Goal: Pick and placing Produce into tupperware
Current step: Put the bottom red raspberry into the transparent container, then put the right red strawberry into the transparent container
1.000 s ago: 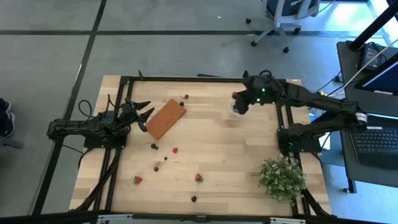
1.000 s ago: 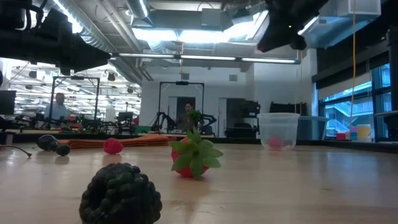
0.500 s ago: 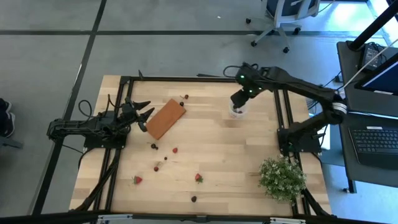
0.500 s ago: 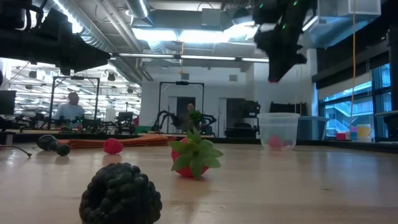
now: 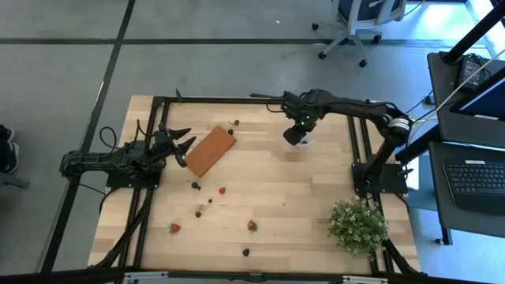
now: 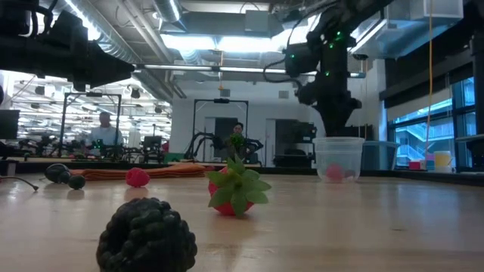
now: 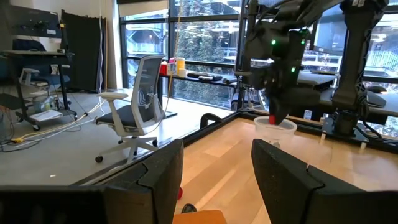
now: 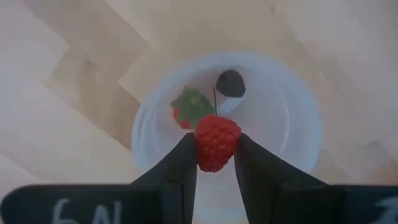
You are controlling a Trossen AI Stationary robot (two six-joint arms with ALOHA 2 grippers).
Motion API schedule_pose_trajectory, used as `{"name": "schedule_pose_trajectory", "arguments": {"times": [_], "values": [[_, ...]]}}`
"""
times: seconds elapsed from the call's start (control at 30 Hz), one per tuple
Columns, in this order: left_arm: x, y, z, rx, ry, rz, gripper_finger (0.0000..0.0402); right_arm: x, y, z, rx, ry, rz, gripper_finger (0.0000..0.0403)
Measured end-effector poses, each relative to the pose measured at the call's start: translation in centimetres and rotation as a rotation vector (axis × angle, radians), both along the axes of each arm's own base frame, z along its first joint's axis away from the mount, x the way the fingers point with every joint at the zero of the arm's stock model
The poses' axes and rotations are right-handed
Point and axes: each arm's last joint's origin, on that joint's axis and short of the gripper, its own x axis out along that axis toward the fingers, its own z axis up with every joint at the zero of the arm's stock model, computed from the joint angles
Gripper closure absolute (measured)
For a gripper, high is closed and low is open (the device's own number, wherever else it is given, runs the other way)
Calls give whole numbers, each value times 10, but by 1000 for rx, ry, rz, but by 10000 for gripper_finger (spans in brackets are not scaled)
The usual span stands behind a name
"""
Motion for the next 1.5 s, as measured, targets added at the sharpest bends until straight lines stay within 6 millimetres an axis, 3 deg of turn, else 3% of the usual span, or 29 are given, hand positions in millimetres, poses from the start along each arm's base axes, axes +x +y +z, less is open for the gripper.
{"name": "schedule_pose_trajectory", "arguments": {"times": [0.17,0.43,0.6,1.0,1.3,1.5], "values": [[0,0,0,0,-1,0,217,5,-3,-12,-4,-4,-1,308],[0,0,0,1,0,0,217,-5,0,-41,6,15,-15,308],[0,0,0,1,1,0,217,-6,0,-48,0,4,-17,308],[0,0,0,2,1,0,217,-6,0,-48,-1,-1,-35,268],[0,0,0,2,1,0,217,-6,0,-47,0,0,-35,261],[0,0,0,2,2,0,217,-1,-2,-23,4,5,-56,261]]}}
